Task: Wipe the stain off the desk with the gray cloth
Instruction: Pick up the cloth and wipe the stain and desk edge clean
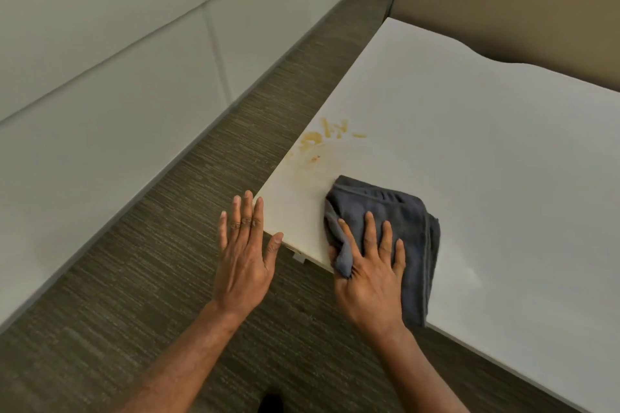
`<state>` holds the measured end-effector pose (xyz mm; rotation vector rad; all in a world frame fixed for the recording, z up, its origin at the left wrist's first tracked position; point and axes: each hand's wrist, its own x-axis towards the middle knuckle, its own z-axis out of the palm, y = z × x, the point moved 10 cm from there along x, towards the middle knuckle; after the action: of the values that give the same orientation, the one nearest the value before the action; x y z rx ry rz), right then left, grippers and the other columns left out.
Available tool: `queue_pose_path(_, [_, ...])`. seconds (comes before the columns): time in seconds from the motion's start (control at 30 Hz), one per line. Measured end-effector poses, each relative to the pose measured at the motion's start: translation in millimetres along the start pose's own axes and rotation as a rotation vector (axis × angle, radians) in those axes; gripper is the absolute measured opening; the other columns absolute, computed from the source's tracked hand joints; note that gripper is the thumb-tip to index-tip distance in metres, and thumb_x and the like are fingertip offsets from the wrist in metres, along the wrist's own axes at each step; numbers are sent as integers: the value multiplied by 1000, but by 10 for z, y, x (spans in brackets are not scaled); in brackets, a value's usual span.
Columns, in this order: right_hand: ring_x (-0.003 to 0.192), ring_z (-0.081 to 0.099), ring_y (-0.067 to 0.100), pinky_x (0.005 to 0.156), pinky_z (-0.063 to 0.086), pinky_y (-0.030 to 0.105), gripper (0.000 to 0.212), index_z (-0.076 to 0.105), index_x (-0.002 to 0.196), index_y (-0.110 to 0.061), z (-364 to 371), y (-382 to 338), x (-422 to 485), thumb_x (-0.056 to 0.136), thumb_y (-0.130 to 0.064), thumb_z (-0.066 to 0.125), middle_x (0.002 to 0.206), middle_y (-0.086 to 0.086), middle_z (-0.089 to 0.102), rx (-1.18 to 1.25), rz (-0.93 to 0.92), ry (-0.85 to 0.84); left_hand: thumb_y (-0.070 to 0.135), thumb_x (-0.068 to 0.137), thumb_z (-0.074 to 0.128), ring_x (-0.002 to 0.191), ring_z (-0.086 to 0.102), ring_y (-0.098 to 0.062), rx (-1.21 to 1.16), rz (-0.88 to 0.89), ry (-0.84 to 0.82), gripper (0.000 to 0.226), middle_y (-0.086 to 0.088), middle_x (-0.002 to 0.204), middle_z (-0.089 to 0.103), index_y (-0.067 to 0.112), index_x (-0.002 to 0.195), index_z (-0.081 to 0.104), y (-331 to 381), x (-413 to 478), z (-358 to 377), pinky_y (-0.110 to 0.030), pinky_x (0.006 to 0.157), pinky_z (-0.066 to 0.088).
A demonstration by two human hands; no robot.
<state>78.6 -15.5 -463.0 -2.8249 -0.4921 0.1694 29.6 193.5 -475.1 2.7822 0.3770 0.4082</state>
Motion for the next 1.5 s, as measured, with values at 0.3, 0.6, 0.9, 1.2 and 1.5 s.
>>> queue_pose_path(0.3, [154, -17, 37, 123, -11, 58, 69, -2, 158, -44, -168, 390, 503, 99, -46, 34, 170, 7, -11, -13, 205, 45, 55, 108, 22, 163, 0, -26, -35, 26, -18, 74, -11, 175, 4, 9, 165, 13, 21, 54, 9, -52, 131, 7])
queue_pose_path(0.6, [152, -24, 38, 121, -13, 61, 72, -4, 159, -39, -5, -396, 863, 98, -52, 32, 169, 8, -16, -41, -21, -44, 56, 108, 22, 163, 2, -26, -97, 39, -39, 76, -12, 175, 7, 7, 165, 14, 32, 64, -23, -52, 131, 9])
queue_pose_path(0.9, [152, -29, 24, 124, -12, 54, 67, -11, 156, -48, 104, -181, 134, 95, -60, 14, 168, -3, -22, -45, -110, -60, 59, 107, 18, 163, -1, -23, -105, 71, -56, 77, -10, 175, 4, 8, 165, 12, -55, 212, -70, -53, 131, 9])
queue_pose_path(1.2, [153, -22, 36, 122, -12, 59, 71, -6, 159, -39, -98, -69, 930, 100, -46, 33, 170, 6, -14, -41, 98, 10, 60, 108, 17, 163, -4, -22, -131, 77, -66, 77, -9, 175, 3, 10, 165, 9, -156, 283, -43, -50, 132, 6])
queue_pose_path(1.5, [153, -22, 37, 122, -13, 59, 67, -3, 160, -39, 74, -833, 1279, 101, -55, 26, 169, 6, -15, -64, -115, -51, 59, 108, 17, 163, -4, -21, -160, 101, -92, 76, -9, 175, 5, 10, 165, 13, -233, 364, -61, -50, 132, 6])
